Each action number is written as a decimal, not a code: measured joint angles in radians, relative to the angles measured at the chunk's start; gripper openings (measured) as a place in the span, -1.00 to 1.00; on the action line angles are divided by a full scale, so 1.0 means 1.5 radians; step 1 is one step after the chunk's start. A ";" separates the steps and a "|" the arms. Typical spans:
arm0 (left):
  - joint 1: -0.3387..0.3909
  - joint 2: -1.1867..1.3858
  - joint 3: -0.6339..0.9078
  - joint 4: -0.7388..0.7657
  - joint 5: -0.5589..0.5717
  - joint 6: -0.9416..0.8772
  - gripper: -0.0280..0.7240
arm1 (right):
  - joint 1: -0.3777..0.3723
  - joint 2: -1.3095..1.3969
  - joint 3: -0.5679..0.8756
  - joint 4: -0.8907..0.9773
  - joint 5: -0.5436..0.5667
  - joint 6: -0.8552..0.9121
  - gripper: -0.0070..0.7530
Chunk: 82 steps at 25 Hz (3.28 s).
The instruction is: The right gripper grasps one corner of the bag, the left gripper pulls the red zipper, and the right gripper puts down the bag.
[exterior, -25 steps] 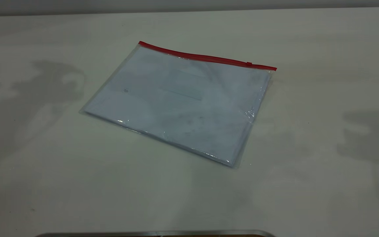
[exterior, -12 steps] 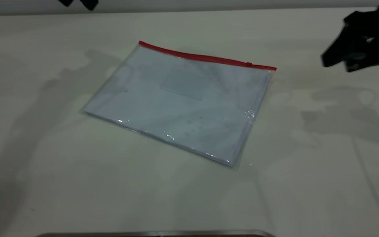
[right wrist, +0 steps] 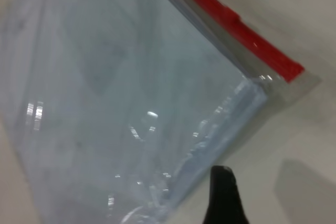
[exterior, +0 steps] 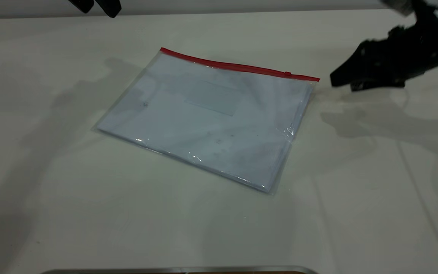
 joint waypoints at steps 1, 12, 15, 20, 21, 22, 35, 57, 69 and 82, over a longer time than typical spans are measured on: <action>0.000 0.000 0.000 0.000 0.000 0.000 0.64 | 0.000 0.017 -0.006 0.008 0.001 -0.012 0.52; 0.000 0.000 0.000 -0.015 0.000 0.000 0.64 | 0.000 0.105 -0.081 0.070 0.098 -0.081 0.52; 0.000 0.000 0.000 -0.015 0.000 0.000 0.64 | 0.002 0.120 -0.098 0.084 0.102 -0.081 0.52; 0.000 0.000 0.000 -0.016 -0.001 0.000 0.64 | 0.023 0.141 -0.111 0.091 0.115 -0.083 0.52; 0.000 0.000 0.000 -0.016 -0.001 0.000 0.64 | 0.032 0.143 -0.111 0.093 0.115 -0.086 0.52; 0.000 0.001 0.000 -0.016 -0.001 0.000 0.64 | 0.041 0.143 -0.112 0.098 0.117 -0.093 0.52; -0.001 0.006 0.000 -0.026 0.003 0.038 0.64 | 0.088 0.143 -0.114 0.151 0.106 -0.128 -0.38; -0.098 0.049 0.000 -0.178 0.059 0.538 0.64 | 0.244 0.146 -0.370 -0.259 0.250 -0.033 -0.89; -0.098 0.089 -0.001 -0.223 0.081 0.595 0.64 | 0.260 0.147 -0.432 -0.274 0.269 -0.033 -0.89; -0.098 0.111 -0.001 -0.275 0.064 0.645 0.36 | 0.260 0.152 -0.433 -0.276 0.269 -0.033 -0.89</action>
